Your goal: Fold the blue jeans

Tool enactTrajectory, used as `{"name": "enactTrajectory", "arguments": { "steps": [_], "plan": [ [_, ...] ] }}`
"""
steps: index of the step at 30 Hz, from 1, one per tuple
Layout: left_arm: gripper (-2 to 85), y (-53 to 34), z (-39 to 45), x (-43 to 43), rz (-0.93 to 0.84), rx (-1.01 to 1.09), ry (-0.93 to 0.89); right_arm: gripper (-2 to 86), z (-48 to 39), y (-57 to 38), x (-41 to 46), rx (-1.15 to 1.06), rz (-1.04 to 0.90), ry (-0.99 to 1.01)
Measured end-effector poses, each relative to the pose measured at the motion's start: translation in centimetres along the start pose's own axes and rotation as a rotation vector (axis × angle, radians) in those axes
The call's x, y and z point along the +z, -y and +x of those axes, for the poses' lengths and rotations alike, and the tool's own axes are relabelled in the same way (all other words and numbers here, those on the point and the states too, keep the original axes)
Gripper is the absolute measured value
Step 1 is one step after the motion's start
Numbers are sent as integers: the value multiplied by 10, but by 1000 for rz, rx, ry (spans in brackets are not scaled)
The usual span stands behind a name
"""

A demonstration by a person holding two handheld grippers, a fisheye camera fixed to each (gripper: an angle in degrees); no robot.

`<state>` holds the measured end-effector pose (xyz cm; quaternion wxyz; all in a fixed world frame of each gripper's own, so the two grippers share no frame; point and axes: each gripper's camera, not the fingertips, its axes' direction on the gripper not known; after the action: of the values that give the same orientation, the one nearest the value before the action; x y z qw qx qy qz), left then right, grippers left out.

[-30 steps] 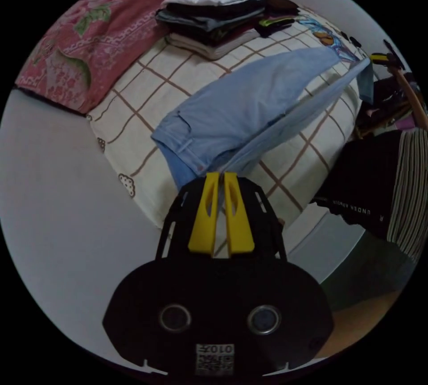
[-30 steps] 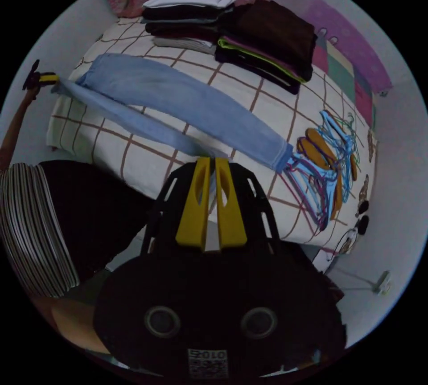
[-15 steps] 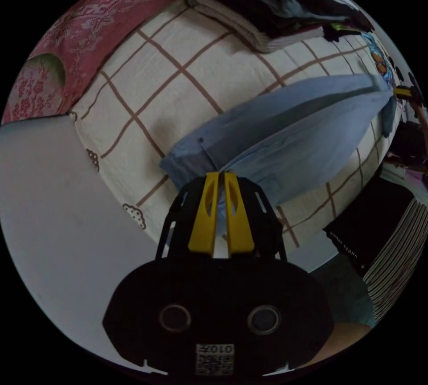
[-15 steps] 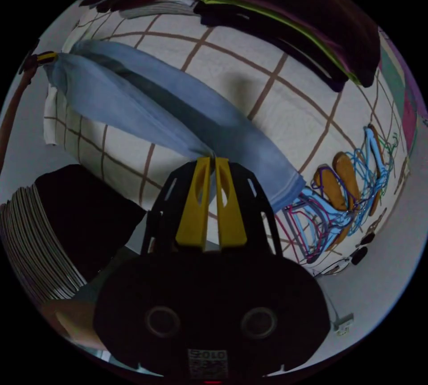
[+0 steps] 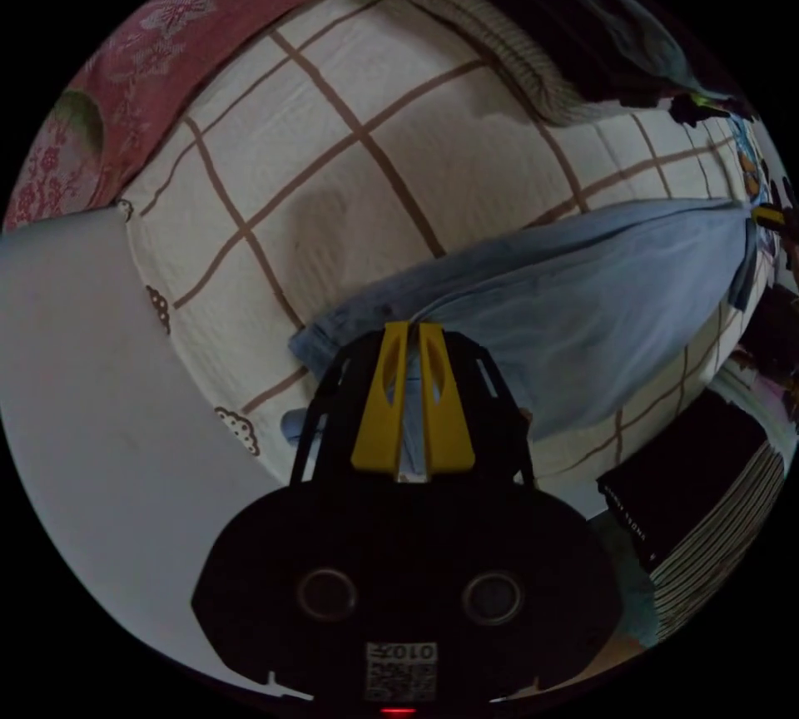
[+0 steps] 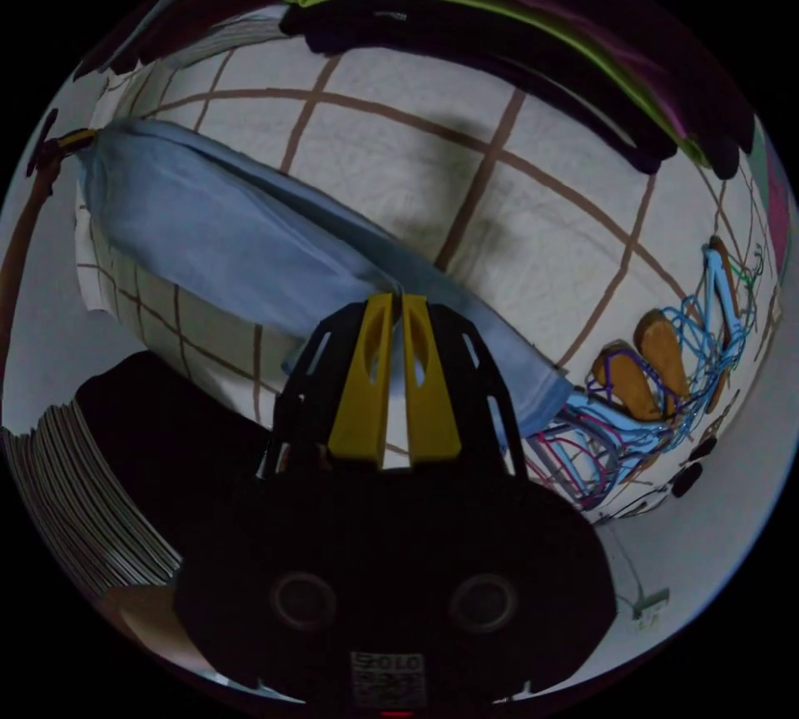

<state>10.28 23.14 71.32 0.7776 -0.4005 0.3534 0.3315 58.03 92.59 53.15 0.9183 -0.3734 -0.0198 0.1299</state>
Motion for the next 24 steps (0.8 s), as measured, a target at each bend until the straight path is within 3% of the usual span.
{"name": "enactTrajectory", "arguments": {
  "steps": [12,24],
  "plan": [
    [5,-34,-52,13,148,-177,-176,40,24,-20,24,47,100,67],
    [36,-40,-51,35,154,-226,-59,51,-7,-7,59,192,158,-162]
  ]
}}
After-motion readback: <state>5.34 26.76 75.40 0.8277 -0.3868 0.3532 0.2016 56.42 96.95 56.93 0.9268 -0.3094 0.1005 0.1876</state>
